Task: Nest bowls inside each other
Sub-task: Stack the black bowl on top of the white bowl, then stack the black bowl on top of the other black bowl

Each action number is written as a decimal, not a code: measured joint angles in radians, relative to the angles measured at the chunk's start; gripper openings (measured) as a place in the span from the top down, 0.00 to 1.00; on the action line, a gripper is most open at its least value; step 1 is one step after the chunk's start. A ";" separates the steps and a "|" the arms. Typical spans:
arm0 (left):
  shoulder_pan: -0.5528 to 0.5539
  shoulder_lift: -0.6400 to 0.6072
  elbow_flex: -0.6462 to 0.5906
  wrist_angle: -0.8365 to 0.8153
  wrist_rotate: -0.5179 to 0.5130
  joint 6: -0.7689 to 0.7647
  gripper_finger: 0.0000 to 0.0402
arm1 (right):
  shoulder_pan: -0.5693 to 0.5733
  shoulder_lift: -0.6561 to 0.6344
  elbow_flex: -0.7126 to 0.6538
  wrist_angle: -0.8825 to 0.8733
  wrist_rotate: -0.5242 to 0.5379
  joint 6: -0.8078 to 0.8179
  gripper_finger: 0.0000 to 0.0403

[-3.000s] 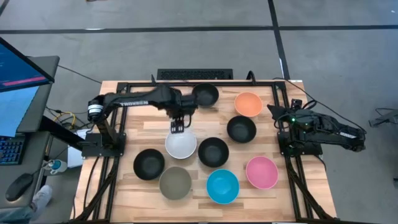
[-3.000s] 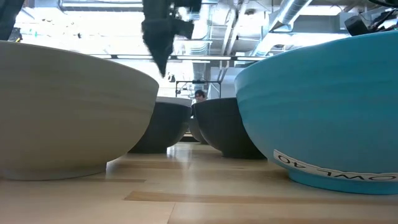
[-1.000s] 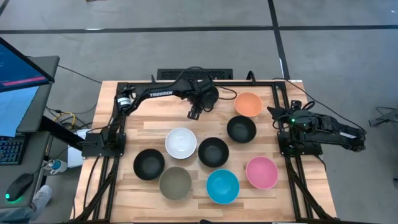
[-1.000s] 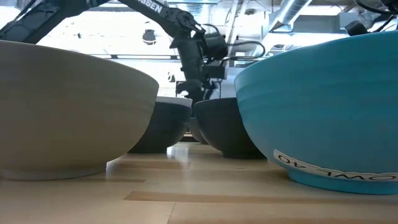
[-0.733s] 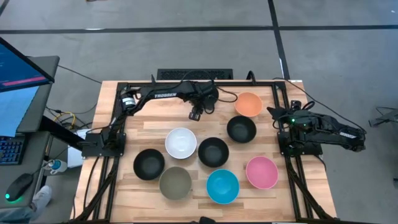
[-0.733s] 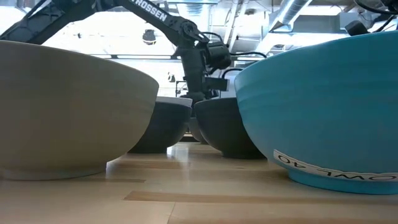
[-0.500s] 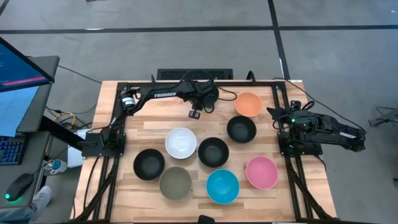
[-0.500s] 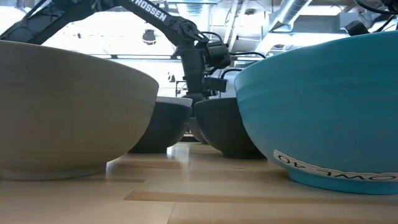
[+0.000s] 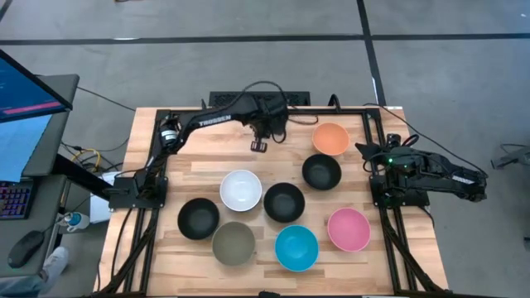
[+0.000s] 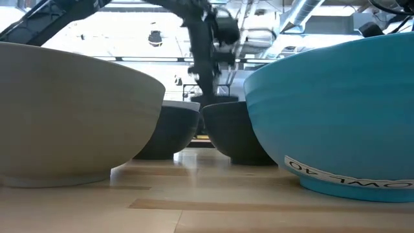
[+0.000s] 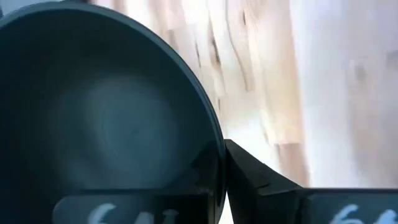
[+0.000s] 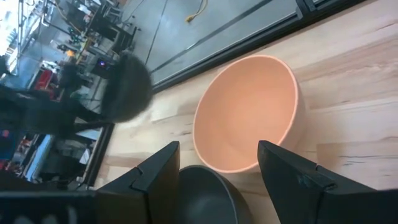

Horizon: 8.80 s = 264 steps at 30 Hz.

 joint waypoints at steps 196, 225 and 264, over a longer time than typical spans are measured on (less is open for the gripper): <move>-0.802 -0.999 -1.280 0.104 0.091 -1.921 1.00 | 0.000 -0.001 0.000 0.039 -0.311 -0.168 0.40; -0.711 -0.888 -1.313 0.048 0.106 -1.815 0.54 | 0.000 -0.001 0.000 0.031 -0.311 -0.036 0.40; -0.622 -0.888 -1.158 -0.114 0.146 -1.631 1.00 | -0.001 -0.001 0.000 -0.006 -0.284 -0.054 0.40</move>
